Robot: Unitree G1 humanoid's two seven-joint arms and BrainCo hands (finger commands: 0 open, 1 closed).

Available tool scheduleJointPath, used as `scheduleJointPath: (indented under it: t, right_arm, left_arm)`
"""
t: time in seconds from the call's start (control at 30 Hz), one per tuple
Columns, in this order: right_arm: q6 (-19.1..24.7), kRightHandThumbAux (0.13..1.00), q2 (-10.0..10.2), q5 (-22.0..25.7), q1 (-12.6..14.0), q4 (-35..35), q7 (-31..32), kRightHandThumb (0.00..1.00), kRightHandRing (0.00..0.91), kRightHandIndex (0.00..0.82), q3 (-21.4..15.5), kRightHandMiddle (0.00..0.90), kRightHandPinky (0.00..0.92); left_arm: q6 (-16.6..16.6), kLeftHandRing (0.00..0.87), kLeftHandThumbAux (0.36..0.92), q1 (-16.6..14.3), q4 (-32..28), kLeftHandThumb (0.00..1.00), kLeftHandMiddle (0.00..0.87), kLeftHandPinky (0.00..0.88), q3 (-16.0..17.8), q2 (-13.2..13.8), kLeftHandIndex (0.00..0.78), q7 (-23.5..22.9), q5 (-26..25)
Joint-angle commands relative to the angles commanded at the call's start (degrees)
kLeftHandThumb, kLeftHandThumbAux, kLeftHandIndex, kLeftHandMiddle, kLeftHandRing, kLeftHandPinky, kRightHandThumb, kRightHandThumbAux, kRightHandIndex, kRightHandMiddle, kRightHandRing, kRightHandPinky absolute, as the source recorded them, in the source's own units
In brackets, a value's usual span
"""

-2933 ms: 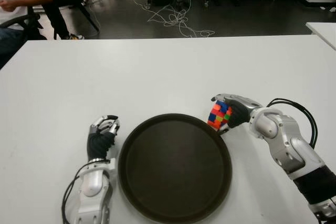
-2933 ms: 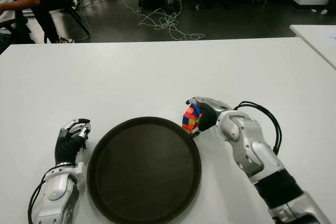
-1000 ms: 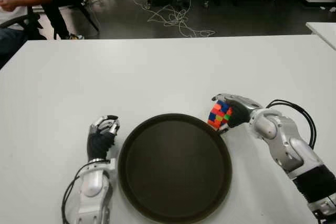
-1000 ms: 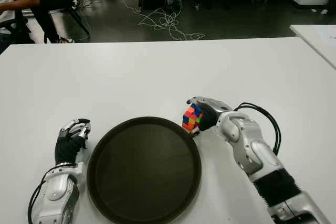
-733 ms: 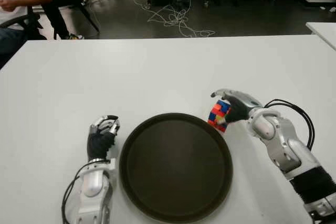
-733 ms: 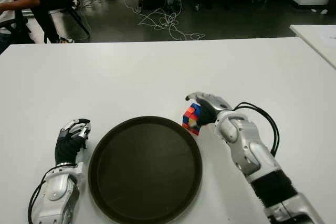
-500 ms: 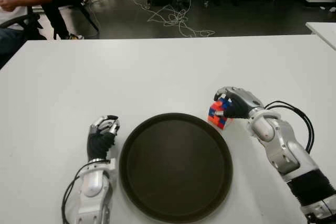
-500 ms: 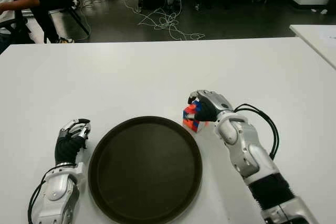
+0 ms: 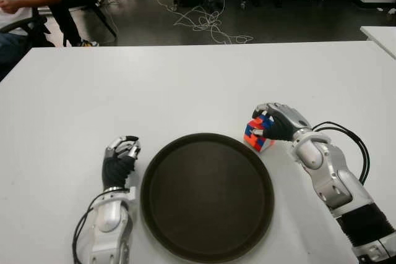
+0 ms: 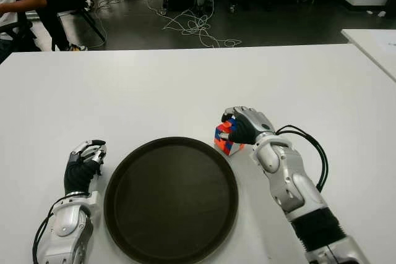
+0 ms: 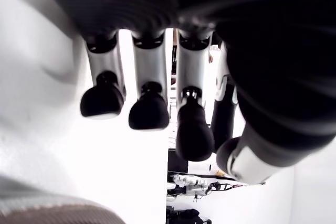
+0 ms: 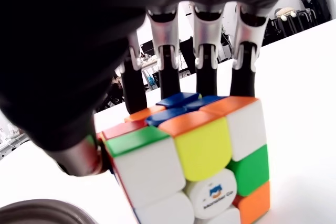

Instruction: Pick up the Rubik's Cube and put it in the plate

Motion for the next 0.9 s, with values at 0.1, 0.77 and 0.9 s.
scheduleJointPath:
  t: [0.1,0.77,0.9]
  right_arm:
    - [0.16,0.738,-0.3,-0.32,-0.03,-0.31,0.49,0.676,0.733,0.424,0.29,0.702,0.749]
    - [0.36,0.738,-0.18,-1.04,0.36,-1.65,-0.11,0.677,0.729,0.424,0.27,0.703,0.736]
    - [0.46,0.738,-0.2,-0.96,0.3,-1.65,0.22,0.677,0.741,0.425,0.25,0.715,0.745]
  left_arm:
    - [-0.29,0.813,0.705,0.01,0.19,0.711,0.782,0.811,-0.06,0.24,0.444,-0.44,-0.13]
    - [-0.44,0.811,0.706,0.26,-0.58,0.711,0.78,0.809,-0.17,-0.18,0.444,-0.33,-0.32]
    - [-0.24,0.811,0.706,0.27,-0.77,0.71,0.781,0.81,-0.38,0.01,0.444,-0.3,0.09]
